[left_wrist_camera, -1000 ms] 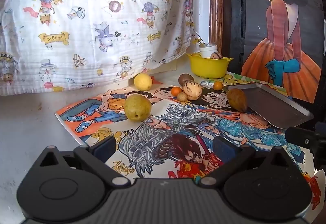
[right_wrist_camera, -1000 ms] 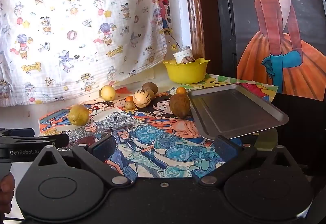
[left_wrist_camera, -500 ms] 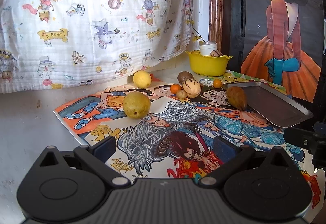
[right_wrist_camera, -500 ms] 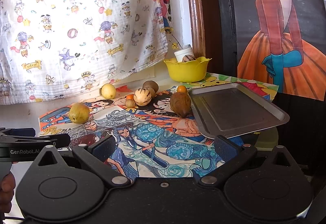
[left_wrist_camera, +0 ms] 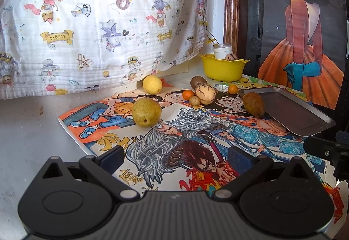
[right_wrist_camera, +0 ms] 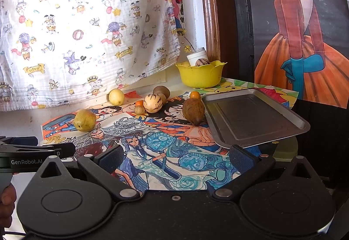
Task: Organize fruits
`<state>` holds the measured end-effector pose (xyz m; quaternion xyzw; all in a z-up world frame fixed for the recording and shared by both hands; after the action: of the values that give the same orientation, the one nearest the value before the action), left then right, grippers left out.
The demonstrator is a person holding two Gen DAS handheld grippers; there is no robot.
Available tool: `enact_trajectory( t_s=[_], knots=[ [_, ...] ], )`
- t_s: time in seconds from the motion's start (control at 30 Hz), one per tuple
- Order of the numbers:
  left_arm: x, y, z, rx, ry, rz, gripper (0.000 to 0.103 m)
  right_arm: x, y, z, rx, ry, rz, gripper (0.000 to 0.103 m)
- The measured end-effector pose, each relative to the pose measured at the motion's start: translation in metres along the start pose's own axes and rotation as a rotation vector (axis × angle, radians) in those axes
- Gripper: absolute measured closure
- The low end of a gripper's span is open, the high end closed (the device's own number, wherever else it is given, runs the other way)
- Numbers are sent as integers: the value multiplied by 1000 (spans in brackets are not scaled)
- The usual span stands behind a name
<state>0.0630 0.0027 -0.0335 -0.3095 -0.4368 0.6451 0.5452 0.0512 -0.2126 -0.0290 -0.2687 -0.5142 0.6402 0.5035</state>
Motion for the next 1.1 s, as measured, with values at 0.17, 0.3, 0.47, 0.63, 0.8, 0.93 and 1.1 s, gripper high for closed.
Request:
enact_trajectory(
  t_s=[0.17,0.3,0.47,0.63,0.8,0.93,1.1],
  knots=[
    [0,0,0,0,-1,0,0,0,0,0,1,0,0,0],
    [0,0,0,1,0,0,0,0,0,0,1,1,1,0],
    [0,0,0,1,1,0,0,1,1,0,2,1,1,0],
    [0,0,0,1,1,0,0,0,0,1,3,1,1,0],
    [0,0,0,1,1,0,0,2,2,-1,3,1,2,0],
    [0,0,0,3,-4,-1,0,1,0,0,5,2,3,0],
    [1,4,-2,6,-8,-1,0,5,7,-5,12,0,5,0]
  ],
)
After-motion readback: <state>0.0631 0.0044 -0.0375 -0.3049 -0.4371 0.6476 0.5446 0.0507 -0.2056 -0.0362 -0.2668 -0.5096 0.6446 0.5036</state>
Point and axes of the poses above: each gripper's, at about its wrist camera, not at the fingertips, and z roughly against the way its jaws point, x to its left, y to its underside, the point moved 7 cm from there along -z, roughly the way its jaws point, and after that the axes turned 13 degrees about -y, right-handed, at the moved point
